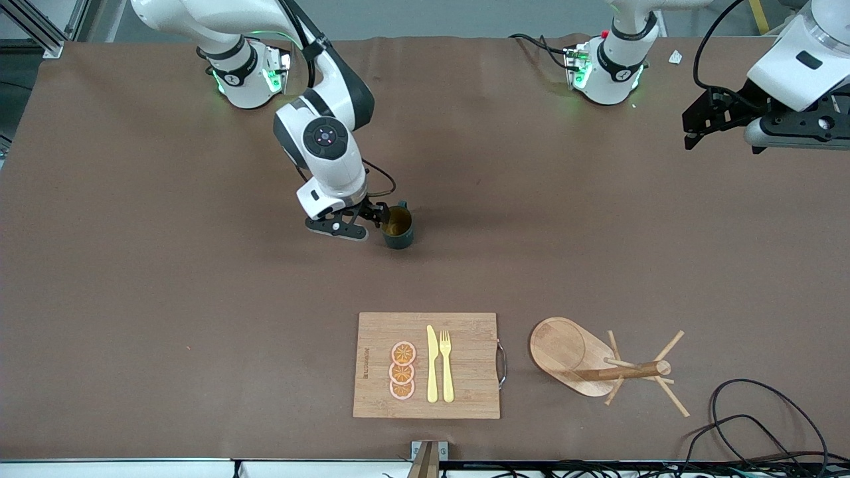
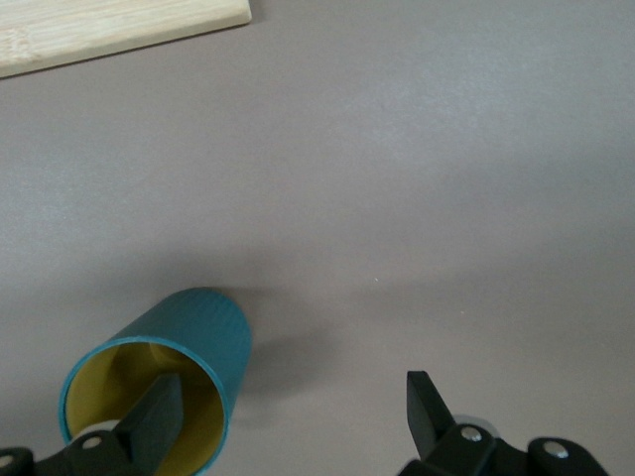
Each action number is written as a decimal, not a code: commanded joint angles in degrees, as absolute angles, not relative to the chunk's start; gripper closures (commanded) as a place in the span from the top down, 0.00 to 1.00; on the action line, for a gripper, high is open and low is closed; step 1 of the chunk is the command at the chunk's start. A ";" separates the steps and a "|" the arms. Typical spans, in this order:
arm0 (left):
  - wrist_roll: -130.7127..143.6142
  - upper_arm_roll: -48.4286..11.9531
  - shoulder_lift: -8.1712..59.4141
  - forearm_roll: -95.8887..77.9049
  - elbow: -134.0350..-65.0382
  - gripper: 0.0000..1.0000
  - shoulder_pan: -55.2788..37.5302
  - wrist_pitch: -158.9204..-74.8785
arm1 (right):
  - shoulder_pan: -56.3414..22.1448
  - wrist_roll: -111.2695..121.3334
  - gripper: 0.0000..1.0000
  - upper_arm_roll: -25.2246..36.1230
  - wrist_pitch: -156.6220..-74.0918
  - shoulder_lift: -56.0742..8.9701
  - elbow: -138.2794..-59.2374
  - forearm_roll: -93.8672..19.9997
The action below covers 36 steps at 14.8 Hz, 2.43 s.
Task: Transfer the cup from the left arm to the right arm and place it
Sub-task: 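Lower the right gripper around the teal mug rim and close, then lift the teal mug with the right gripper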
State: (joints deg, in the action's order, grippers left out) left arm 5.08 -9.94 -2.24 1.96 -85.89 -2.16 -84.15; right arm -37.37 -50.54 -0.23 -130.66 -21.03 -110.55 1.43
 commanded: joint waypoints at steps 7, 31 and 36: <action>2.55 -7.82 -2.82 0.62 -87.89 1.00 0.61 -84.38 | -40.60 -52.12 1.00 0.35 -132.71 -23.99 -109.69 2.81; 3.52 -8.44 -1.58 0.70 -86.66 1.00 0.70 -84.55 | -42.10 -55.55 0.29 0.35 -135.62 -26.98 -109.34 2.55; 3.52 -8.44 -1.67 0.79 -86.66 1.00 0.62 -84.55 | -42.19 -56.51 0.15 0.35 -135.79 -26.89 -109.34 2.11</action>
State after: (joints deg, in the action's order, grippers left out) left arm 3.42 -8.21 -1.70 1.15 -87.16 0.45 -84.41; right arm -41.53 -54.80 0.00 -135.51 -26.47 -109.94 1.83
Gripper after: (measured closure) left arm 0.000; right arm 0.793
